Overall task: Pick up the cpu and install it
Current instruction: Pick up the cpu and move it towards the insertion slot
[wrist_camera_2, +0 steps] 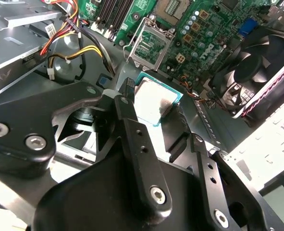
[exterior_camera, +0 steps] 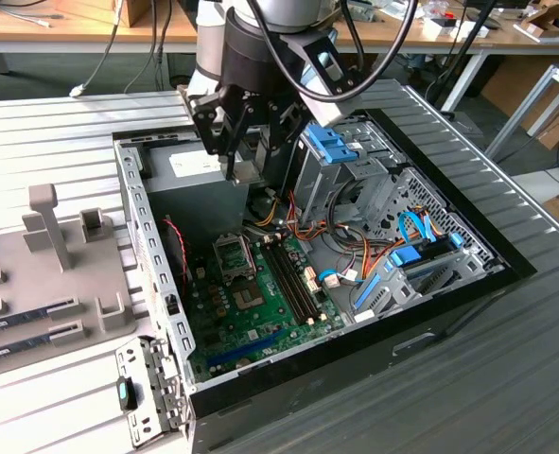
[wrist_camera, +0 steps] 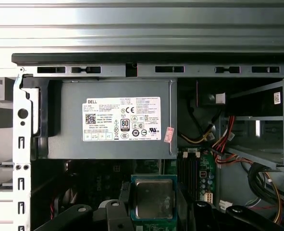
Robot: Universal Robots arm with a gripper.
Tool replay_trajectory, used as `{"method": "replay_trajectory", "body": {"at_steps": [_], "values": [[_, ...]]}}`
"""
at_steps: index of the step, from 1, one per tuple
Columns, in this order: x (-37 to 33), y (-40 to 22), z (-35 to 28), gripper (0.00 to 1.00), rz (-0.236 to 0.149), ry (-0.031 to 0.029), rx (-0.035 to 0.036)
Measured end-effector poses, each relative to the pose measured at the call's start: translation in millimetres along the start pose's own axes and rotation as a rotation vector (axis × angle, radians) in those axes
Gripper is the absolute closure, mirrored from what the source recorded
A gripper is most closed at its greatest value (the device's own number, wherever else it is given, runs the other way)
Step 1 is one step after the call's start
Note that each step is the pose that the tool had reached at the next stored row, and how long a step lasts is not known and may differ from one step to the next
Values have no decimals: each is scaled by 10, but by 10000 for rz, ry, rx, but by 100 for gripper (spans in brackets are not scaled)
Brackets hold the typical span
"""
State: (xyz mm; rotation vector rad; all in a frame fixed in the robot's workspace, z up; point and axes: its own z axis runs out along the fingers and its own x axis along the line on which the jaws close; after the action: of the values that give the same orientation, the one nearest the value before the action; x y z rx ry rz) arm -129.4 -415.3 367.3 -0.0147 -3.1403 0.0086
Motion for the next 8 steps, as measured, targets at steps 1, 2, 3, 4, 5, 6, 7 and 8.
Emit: {"method": "replay_trajectory", "body": {"at_steps": [1,2,3,4,5,6,7,8], "values": [[0,-2,1,53,0,-1,0],[0,-4,2,53,0,0,1],[0,-8,3,53,-1,0,3],[0,-10,4,53,0,0,3],[0,-15,5,53,0,0,4],[0,-19,6,53,0,0,4],[0,-22,7,53,0,0,5],[0,-25,8,53,0,-1,5]]}}
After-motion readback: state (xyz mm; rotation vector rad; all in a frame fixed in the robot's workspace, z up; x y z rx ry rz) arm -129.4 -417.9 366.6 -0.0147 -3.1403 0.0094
